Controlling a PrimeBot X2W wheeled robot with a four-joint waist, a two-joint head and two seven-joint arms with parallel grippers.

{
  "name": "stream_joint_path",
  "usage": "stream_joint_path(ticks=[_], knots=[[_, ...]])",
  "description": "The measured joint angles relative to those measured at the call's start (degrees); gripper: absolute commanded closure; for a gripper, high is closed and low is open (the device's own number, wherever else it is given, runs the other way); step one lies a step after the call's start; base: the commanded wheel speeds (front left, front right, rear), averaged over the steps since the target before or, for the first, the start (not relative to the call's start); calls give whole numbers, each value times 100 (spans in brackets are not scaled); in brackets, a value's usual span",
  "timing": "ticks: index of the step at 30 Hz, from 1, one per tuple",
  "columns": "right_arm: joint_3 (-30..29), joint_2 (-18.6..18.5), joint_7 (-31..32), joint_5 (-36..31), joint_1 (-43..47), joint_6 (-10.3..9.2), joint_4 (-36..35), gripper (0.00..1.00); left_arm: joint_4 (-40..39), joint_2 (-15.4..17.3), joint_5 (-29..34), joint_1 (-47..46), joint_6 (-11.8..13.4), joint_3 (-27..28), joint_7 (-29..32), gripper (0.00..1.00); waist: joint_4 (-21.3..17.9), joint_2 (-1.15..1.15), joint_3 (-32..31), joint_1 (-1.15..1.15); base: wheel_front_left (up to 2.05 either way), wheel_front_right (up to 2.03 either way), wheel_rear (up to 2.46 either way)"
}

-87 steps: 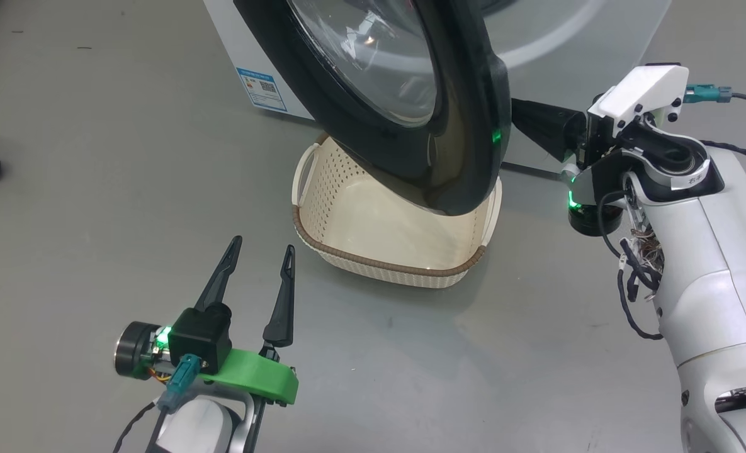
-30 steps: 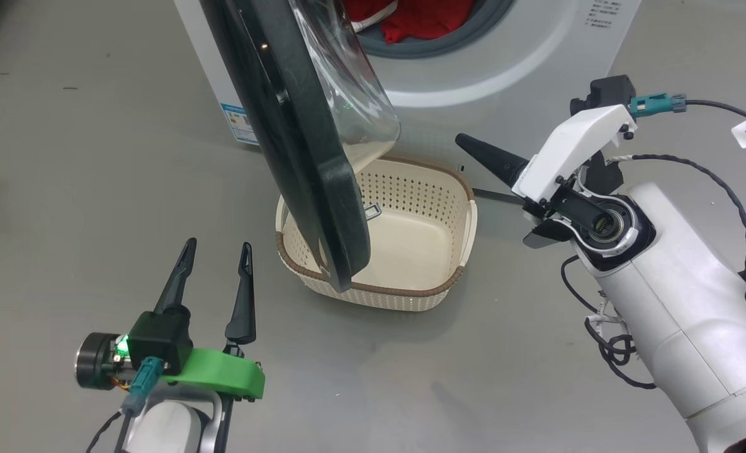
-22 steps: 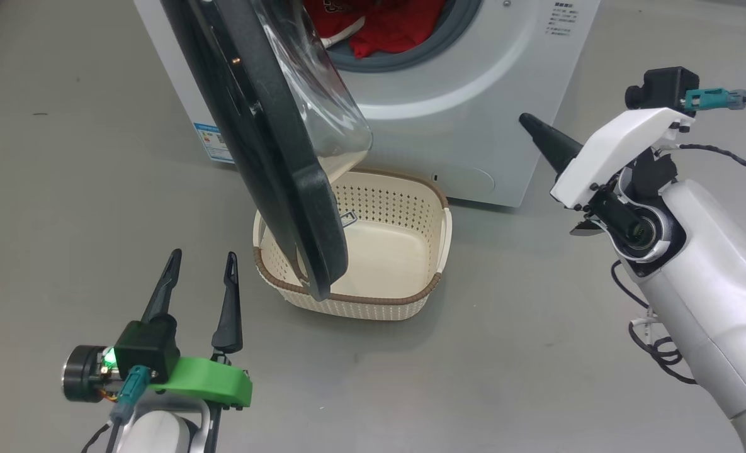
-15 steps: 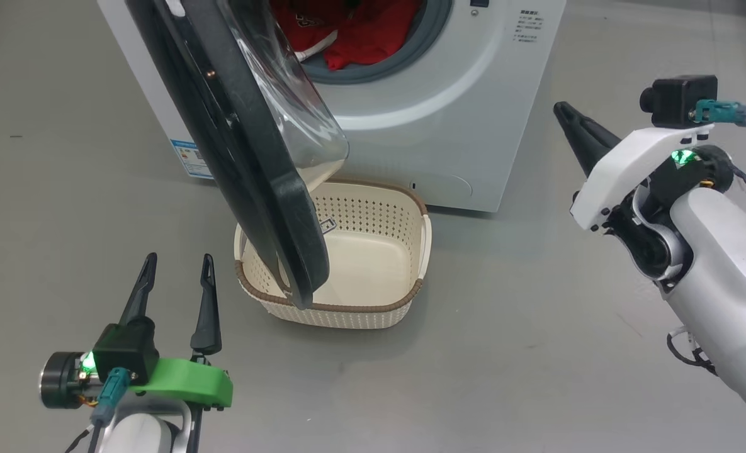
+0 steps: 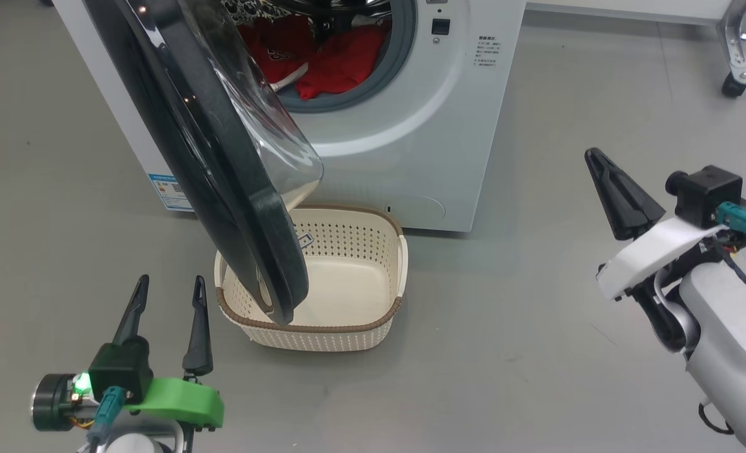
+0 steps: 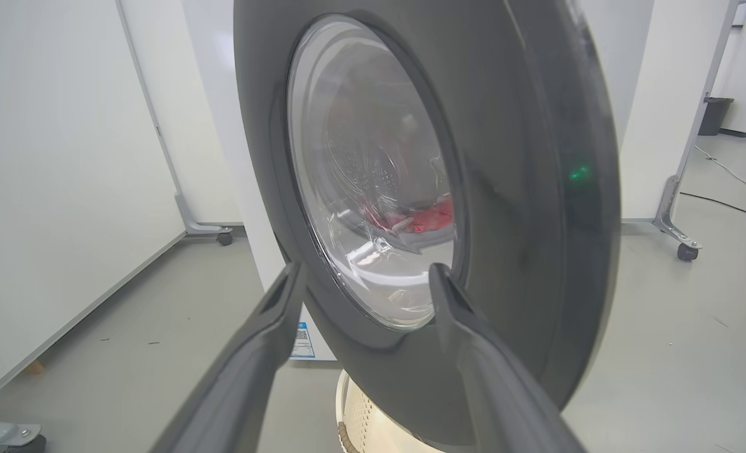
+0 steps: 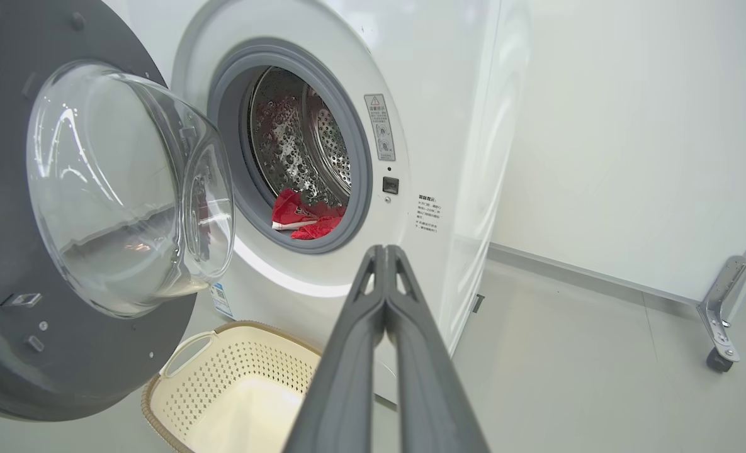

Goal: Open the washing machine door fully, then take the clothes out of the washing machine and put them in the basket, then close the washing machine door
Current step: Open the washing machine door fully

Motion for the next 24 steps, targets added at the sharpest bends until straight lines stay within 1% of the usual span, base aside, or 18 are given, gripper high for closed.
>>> stream_joint_path(ticks=[2, 8, 9, 10, 11, 12, 15, 18, 19, 24], knots=[[-49, 33, -90, 2, 222, -147, 34, 100, -1, 11, 0, 74, 0, 46, 0, 0, -26, 0, -41, 0, 0, 0, 0], [-342, 204, -7, 56, 723, -602, 86, 100, -23, 53, 1, 247, 0, 168, 0, 0, -143, 0, -128, 0, 0, 0, 0], [-408, 243, -4, 56, 781, -681, 88, 91, -34, 54, 1, 269, 0, 187, 0, 0, -166, 0, -139, 0, 0, 0, 0], [-458, 272, 15, 43, 832, -781, 85, 59, -37, 55, 1, 291, 0, 199, 0, 0, -190, 0, -149, 0, 0, 0, 0], [-481, 285, 22, 2, 878, -826, 77, 10, -42, 57, 1, 308, 0, 214, 0, 0, -214, 0, -159, 0, 0, 0, 0], [-530, 298, 37, -11, 924, -845, 66, 0, -53, 58, 1, 318, 0, 227, 0, 0, -239, 0, -167, 0, 0, 0, 0], [-891, 421, 62, -30, 1087, -849, -108, 0, -118, 57, 1, 352, 0, 267, 0, 0, -307, 0, -175, 0, 0, 0, 0], [-1216, 524, 63, -190, 1130, -851, -366, 0, -170, 57, 1, 388, 0, 289, 0, 0, -367, 0, -166, 0, 0, 0, 0], [-1216, 524, 63, -190, 1130, -851, -366, 0, -170, 57, 1, 388, 0, 289, 0, 0, -367, 0, -166, 0, 0, 0, 0], [-1699, 639, 63, -500, 1404, -854, -725, 0, -191, 54, 10, 407, 0, 293, 0, 0, -451, 0, -91, 0, 0, 0, 0]])
